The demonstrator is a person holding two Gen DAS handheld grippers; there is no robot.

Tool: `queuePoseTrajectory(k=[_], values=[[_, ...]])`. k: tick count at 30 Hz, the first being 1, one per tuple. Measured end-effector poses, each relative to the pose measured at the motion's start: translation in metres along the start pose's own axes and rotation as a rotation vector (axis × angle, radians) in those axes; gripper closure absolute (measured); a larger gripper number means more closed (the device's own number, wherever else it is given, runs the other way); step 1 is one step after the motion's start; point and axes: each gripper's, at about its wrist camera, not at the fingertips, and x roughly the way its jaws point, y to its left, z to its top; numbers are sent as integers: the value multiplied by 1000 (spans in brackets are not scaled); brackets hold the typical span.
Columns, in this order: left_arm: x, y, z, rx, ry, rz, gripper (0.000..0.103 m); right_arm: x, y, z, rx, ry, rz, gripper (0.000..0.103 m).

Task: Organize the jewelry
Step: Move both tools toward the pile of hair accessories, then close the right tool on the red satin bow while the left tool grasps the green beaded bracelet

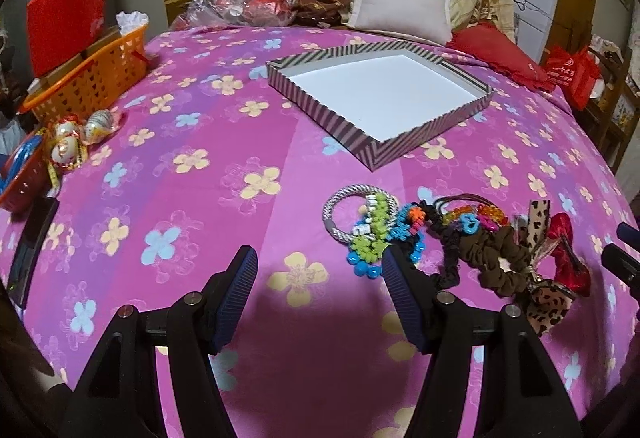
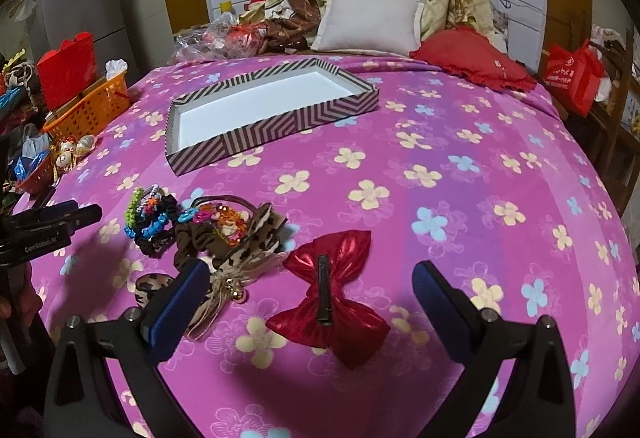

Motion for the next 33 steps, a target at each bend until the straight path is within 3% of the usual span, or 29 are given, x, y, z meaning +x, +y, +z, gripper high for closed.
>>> queuePoseTrajectory(k=[12,33], values=[[11,1,5,-21,41,-77,56,4,-3,-2,8,11,-3,0],[24,0,13,-26,66,-75,63,16,-6,-2,6,30,-11,0]])
